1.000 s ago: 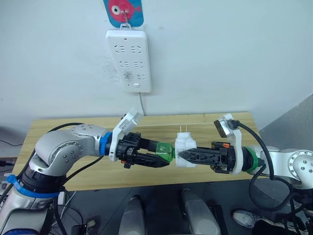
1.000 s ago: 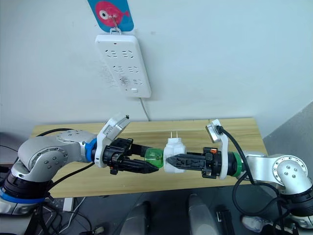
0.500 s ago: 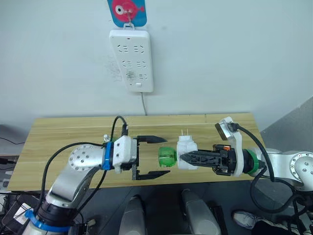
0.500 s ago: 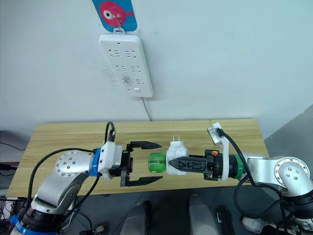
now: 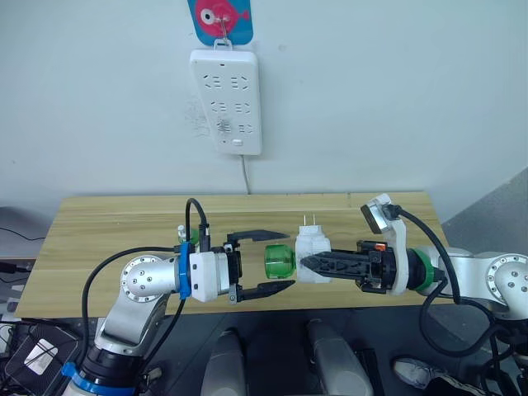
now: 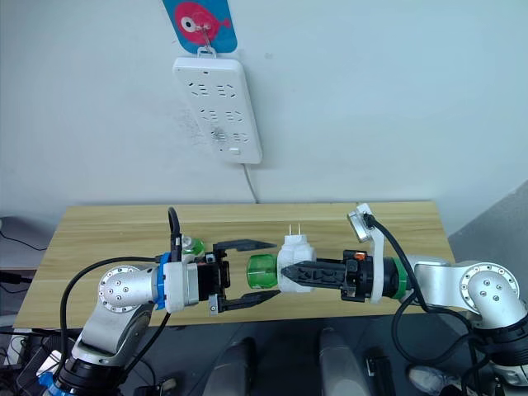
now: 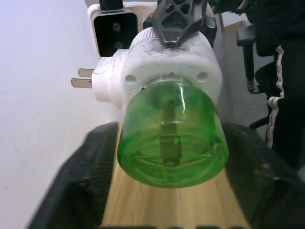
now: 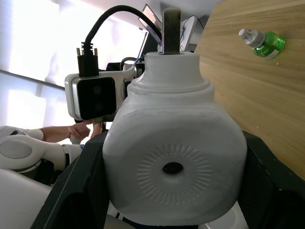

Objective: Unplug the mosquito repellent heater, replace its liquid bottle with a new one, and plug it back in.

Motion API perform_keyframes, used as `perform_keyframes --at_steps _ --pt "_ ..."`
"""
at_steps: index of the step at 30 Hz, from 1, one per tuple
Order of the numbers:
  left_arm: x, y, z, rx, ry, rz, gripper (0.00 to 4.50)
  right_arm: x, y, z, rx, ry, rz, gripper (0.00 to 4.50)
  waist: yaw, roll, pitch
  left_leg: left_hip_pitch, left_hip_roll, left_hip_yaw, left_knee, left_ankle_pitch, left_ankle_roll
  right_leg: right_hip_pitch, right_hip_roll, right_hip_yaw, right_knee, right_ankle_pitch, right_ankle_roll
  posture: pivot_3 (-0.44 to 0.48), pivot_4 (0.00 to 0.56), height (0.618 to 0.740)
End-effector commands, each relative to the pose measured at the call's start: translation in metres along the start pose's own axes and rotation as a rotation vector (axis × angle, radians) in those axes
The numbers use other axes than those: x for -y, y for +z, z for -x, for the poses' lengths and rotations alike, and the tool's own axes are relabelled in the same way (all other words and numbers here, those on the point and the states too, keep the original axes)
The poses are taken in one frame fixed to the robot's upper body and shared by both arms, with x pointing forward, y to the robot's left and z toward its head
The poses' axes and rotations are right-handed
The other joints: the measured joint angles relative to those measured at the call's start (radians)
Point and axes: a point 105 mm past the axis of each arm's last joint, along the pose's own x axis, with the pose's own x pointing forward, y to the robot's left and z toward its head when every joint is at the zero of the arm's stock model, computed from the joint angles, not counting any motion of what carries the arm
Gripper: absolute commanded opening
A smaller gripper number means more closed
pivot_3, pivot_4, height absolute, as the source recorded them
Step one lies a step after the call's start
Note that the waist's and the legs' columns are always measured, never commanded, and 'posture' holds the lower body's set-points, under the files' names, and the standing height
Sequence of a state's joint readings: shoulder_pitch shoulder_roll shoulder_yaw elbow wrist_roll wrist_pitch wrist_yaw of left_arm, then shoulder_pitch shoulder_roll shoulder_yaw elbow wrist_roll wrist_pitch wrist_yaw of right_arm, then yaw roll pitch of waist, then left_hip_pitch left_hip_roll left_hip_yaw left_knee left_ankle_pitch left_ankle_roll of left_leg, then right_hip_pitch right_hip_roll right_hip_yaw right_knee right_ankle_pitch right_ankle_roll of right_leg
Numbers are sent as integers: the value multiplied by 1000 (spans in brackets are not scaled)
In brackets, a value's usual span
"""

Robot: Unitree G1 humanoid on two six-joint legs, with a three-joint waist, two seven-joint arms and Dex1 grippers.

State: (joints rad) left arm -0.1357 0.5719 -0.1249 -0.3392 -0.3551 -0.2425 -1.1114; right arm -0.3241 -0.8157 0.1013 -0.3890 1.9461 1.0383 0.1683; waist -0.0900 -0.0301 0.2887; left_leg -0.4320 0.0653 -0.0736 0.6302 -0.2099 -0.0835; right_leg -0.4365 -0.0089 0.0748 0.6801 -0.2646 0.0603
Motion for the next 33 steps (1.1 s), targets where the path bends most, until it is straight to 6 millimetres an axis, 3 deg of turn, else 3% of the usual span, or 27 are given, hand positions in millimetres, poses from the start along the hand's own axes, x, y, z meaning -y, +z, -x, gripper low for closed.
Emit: perform_keyframes --at_steps 1,3,6,7,9,11,13,20,27,29,33 --pt "-2 14 2 28 -38 6 2244 -9 0 -1 -5 30 15 3010 0 0 0 0 0 0 0 0 0 0 0 0 0 0 0 -180 287 740" --pt "-2 15 2 8 -64 81 2245 -9 0 -1 -6 28 14 3010 0 0 0 0 0 0 0 0 0 0 0 0 0 0 0 -180 287 740" --pt "-4 10 2 -88 -85 361 2245 -8 -1 0 -14 23 14 3010 -1 0 0 0 0 0 0 0 0 0 0 0 0 0 0 -168 290 740" --pt "-11 9 5 -96 -75 609 2245 -8 -2 0 -19 23 15 3010 -2 0 0 0 0 -1 0 0 0 0 0 0 1 0 0 -165 291 740" --pt "-11 17 12 -125 -153 939 2245 -9 -4 -1 -32 24 16 3010 -1 -1 1 0 0 -1 0 1 1 0 0 -1 1 0 0 -162 291 740" --pt "-18 21 15 -154 -183 1048 2245 -10 -6 -1 -45 27 16 3010 -3 1 2 0 0 -3 0 1 2 0 1 -1 1 0 0 -165 292 740" --pt "-26 18 15 -184 -158 1036 2245 -10 -7 -1 -53 29 19 3010 -4 1 2 0 -1 -3 0 1 2 1 1 -1 0 0 0 -166 292 740" --pt "-22 5 13 -216 -105 871 2245 -11 -7 -1 -46 29 19 3010 -3 2 2 -1 0 -3 -1 1 2 0 1 -1 0 0 0 -165 293 740" --pt "4 -15 25 -251 -109 500 4476 -10 -6 0 -39 27 17 3010 -1 2 2 0 0 -3 -1 1 2 0 1 0 0 0 -1 -167 297 740" --pt "13 -24 32 -269 -101 413 4500 -10 -7 0 -38 28 16 3010 2 2 2 -1 0 -2 -1 1 2 0 1 0 0 -1 -1 -169 297 740" --pt "8 -29 29 -213 28 163 4500 -11 -7 -1 -36 29 17 3010 9 2 2 -1 -1 -2 -1 1 2 0 1 0 -1 -1 -1 -170 296 740"
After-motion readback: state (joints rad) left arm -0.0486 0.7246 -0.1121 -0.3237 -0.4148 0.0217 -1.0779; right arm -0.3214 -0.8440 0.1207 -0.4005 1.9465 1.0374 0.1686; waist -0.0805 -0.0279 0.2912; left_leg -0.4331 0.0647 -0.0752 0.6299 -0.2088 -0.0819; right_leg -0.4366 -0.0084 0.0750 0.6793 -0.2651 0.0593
